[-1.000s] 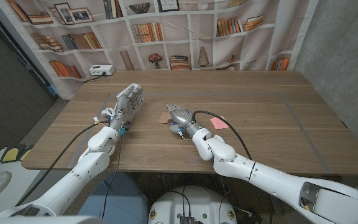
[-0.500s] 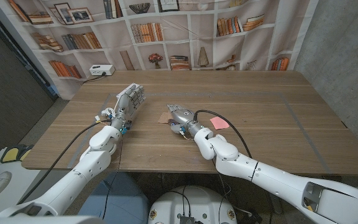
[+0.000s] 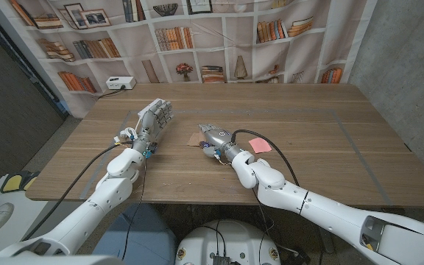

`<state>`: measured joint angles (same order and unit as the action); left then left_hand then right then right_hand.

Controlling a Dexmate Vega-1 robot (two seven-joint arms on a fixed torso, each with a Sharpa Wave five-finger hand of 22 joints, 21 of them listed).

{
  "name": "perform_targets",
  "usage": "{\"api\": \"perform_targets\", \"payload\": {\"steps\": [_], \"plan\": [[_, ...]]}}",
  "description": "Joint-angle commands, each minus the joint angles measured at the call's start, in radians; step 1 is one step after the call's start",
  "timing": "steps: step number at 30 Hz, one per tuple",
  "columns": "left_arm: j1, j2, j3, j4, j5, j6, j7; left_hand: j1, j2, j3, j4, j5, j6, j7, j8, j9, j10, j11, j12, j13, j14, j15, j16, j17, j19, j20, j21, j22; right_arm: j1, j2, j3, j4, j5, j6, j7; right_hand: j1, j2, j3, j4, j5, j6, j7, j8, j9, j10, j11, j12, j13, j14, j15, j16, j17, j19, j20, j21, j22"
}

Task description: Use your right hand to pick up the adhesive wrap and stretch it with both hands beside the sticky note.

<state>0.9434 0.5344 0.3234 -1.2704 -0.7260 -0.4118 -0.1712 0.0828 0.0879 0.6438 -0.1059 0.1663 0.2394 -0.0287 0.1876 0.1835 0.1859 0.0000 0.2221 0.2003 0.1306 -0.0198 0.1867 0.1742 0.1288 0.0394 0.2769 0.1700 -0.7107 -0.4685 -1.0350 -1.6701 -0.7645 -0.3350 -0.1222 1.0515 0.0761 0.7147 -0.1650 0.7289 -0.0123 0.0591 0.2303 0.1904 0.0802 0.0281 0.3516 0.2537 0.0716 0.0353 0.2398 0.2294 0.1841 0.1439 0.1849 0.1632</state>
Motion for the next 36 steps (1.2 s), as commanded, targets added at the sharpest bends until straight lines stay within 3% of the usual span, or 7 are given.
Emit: {"api": "perform_targets", "payload": {"steps": [1,8,12,17,22,27,36], "plan": [[0.014,0.000,0.000,-0.013,0.005,-0.005,0.019,-0.001,0.005,0.003,0.003,0.005,0.011,0.002,0.007,0.002,0.008,0.002,0.004,0.003,0.007,0.001,0.001,0.003,0.010,-0.003,-0.001,0.005,-0.001,-0.002,0.002,0.015,0.005,0.029,-0.019,0.012,0.020,0.030,-0.006,0.018,0.012,-0.003,-0.003,0.004,0.013,-0.009,-0.002,-0.003,0.067,-0.037,0.022,0.005,0.019,-0.001,0.005,0.000],[0.022,0.002,-0.003,-0.023,0.007,-0.006,0.029,-0.001,0.005,0.003,0.003,0.005,0.012,0.002,0.007,0.002,0.010,0.002,0.004,0.003,0.007,0.002,0.001,0.003,0.011,-0.002,-0.004,0.005,-0.004,0.005,0.003,0.028,0.002,0.032,-0.038,0.050,0.027,0.078,-0.023,0.012,0.010,-0.020,-0.014,0.002,0.021,-0.036,-0.010,-0.012,0.179,-0.115,0.048,0.008,0.060,-0.016,0.011,0.002],[0.029,0.004,-0.004,-0.034,0.008,-0.004,0.037,-0.001,0.005,0.003,0.003,0.005,0.012,0.004,0.007,0.002,0.010,-0.001,0.003,0.003,0.007,0.002,0.001,0.003,0.011,-0.002,-0.005,0.005,-0.008,0.011,0.005,0.039,-0.001,0.035,-0.068,0.095,0.032,-0.045,-0.014,-0.165,0.027,-0.057,-0.017,-0.001,0.048,-0.075,-0.016,-0.018,0.250,-0.195,0.115,0.070,0.131,-0.062,0.019,0.004],[0.037,0.006,-0.005,-0.045,0.008,-0.001,0.046,-0.001,0.006,0.003,0.003,0.005,0.013,0.001,0.007,0.002,0.011,0.000,0.003,0.003,0.007,0.001,0.000,0.003,0.012,-0.002,-0.007,0.006,-0.018,0.013,0.011,0.048,-0.002,0.041,-0.110,0.174,0.047,-0.147,-0.021,-0.290,0.072,-0.088,-0.014,-0.001,0.107,-0.124,-0.003,-0.012,0.344,-0.265,0.213,0.169,0.187,-0.094,0.022,0.006],[0.036,0.002,-0.003,-0.042,0.012,-0.004,0.050,-0.001,0.006,0.003,0.003,0.005,0.013,0.001,0.006,0.002,0.012,0.000,0.004,0.003,0.007,0.001,0.000,0.003,0.013,-0.002,-0.009,0.006,-0.030,0.017,0.018,0.062,0.002,0.052,-0.161,0.262,0.018,-0.243,-0.013,-0.398,0.149,-0.119,-0.015,-0.002,0.189,-0.154,0.038,0.007,0.472,-0.271,0.313,0.281,0.282,-0.115,0.040,0.010],[0.036,0.000,0.000,-0.045,0.017,-0.003,0.056,-0.001,0.007,0.004,0.004,0.005,0.015,0.003,0.007,0.002,0.014,0.000,0.004,0.003,0.008,0.001,0.000,0.003,0.016,-0.002,-0.010,0.006,-0.038,0.021,0.024,0.084,0.004,0.074,-0.225,0.322,0.037,-0.326,-0.007,-0.473,0.254,-0.157,-0.013,0.000,0.302,-0.192,0.112,0.040,0.623,-0.271,0.427,0.411,0.390,-0.146,0.068,0.018],[0.030,-0.004,0.005,-0.045,0.024,0.000,0.065,-0.001,0.008,0.004,0.004,0.005,0.019,0.003,0.007,0.002,0.018,-0.001,0.005,0.003,0.009,0.001,0.000,0.003,0.018,-0.002,-0.013,0.006,-0.054,0.013,0.050,0.113,0.043,0.167,-0.335,0.411,0.017,-0.377,-0.006,-0.493,0.445,-0.211,0.007,0.010,0.445,-0.225,0.215,0.087,0.686,-0.274,0.435,0.500,0.500,-0.207,0.134,0.040]]}}
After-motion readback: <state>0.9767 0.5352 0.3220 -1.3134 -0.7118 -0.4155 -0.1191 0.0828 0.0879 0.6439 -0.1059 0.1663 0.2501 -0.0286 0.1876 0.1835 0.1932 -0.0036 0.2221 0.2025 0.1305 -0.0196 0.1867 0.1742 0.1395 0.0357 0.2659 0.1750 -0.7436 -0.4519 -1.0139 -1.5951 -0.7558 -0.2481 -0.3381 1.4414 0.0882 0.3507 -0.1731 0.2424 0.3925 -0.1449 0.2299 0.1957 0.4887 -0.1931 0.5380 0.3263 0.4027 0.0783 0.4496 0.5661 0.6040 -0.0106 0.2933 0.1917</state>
